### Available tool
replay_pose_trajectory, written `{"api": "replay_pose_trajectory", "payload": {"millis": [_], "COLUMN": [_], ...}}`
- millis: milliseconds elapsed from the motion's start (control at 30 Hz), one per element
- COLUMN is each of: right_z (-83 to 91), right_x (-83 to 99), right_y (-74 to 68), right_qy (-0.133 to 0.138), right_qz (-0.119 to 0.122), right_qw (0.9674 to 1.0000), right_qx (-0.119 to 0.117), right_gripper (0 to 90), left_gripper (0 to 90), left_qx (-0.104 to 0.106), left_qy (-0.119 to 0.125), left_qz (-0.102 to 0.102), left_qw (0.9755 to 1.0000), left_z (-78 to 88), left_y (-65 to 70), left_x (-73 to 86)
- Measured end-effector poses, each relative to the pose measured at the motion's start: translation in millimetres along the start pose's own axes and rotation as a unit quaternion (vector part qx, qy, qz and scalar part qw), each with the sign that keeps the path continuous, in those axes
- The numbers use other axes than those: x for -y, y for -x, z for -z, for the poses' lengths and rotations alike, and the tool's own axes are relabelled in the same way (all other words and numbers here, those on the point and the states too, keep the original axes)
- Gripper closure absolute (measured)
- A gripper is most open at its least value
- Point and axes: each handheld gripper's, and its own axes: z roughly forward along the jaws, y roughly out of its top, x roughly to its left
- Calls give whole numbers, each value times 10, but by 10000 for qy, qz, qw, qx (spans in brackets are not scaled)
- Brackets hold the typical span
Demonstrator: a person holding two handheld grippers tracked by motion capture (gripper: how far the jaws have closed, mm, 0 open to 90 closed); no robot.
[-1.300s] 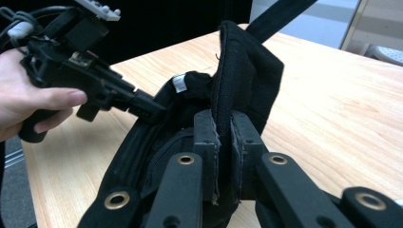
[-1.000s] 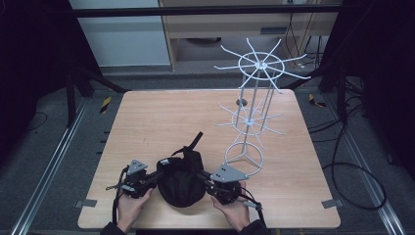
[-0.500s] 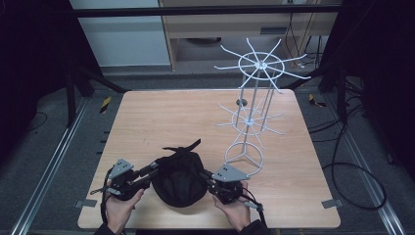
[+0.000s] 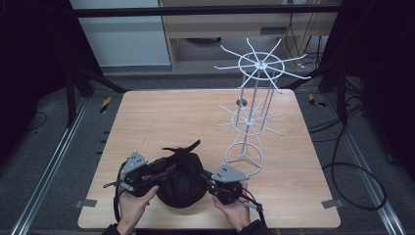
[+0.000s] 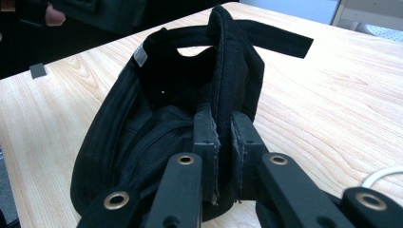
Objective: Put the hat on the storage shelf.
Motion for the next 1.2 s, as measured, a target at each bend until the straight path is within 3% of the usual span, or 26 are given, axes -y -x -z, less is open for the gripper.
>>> {"api": "replay_pose_trajectory", "payload": {"millis": [533, 667, 933, 1200], "right_z": [-3, -15, -50, -70], "right_x": [-3, 8, 30, 40], "right_y": [-24, -25, -63, -96], "right_qy": [15, -4, -37, -30], "right_qz": [23, 19, 109, 181], "right_qw": [10000, 10000, 9998, 9994], "right_qx": [-43, -75, -187, -279], "right_gripper": [831, 831, 832, 833], "left_gripper": [415, 372, 332, 395], "left_qx": [37, -97, -319, -365], "left_qy": [-112, -171, -275, -377], "left_qz": [177, 156, 129, 370], "left_qw": [9998, 9997, 9990, 9979], "left_z": [-355, -448, -517, -567], "left_y": [257, 314, 339, 310], "left_x": [-145, -129, -79, -30]}}
